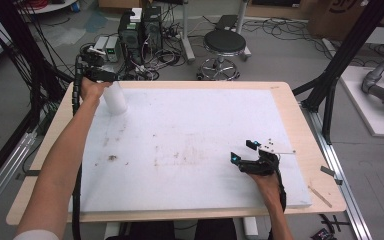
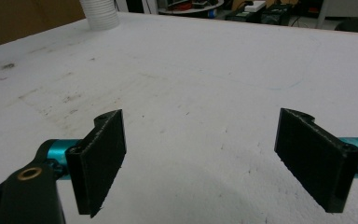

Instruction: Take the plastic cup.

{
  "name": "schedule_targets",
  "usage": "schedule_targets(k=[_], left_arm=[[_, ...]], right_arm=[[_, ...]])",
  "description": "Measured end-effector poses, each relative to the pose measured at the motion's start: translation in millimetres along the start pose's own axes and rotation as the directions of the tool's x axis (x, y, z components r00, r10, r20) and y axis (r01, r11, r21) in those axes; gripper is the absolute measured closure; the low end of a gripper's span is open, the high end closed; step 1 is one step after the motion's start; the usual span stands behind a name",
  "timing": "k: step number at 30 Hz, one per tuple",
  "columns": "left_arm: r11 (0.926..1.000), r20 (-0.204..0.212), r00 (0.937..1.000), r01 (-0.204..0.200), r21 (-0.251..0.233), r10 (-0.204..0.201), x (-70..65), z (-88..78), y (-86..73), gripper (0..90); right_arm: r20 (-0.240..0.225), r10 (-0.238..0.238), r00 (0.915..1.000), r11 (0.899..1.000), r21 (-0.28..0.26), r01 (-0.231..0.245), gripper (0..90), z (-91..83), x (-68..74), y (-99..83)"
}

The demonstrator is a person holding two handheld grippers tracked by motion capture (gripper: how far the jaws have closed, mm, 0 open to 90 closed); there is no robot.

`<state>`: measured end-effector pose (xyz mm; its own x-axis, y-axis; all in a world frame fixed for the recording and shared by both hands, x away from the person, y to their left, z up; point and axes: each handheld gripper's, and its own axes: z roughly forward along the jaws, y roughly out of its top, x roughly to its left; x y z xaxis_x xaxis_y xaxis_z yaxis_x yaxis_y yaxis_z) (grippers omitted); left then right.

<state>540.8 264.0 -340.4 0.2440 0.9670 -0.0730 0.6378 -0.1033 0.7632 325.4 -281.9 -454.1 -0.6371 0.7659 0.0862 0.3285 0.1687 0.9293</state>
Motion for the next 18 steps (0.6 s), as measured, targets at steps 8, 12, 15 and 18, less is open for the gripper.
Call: schedule_targets(k=[8, 12, 15, 18], left_arm=[[1.0000, -0.001, 1.0000, 0.004, -0.009, -0.004, 1.3, -4.8, 1.3, 36.9], [1.0000, 0.001, 1.0000, 0.000, -0.002, 0.000, 2.2, -7.9, 4.0, 37.2], [0.9999, 0.000, 1.0000, -0.006, -0.016, 0.006, 1.1, -14.0, 10.3, 37.2], [0.9997, -0.005, 0.9999, -0.011, -0.022, 0.010, 0.7, -19.4, 15.7, 37.2]], right_arm=[[0.000, -0.008, 1.0000, 1.000, -0.002, 0.008, 16.6, -0.1, 0.1, 0.1], [-0.001, -0.003, 1.0000, 1.000, 0.001, 0.003, 16.6, -0.1, 0.4, 0.1], [-0.001, 0.001, 1.0000, 1.000, 0.004, -0.001, 16.6, 0.2, 0.6, 0.0], [-0.001, -0.003, 1.0000, 1.000, 0.002, 0.003, 16.5, 0.1, 0.2, 0.1]])
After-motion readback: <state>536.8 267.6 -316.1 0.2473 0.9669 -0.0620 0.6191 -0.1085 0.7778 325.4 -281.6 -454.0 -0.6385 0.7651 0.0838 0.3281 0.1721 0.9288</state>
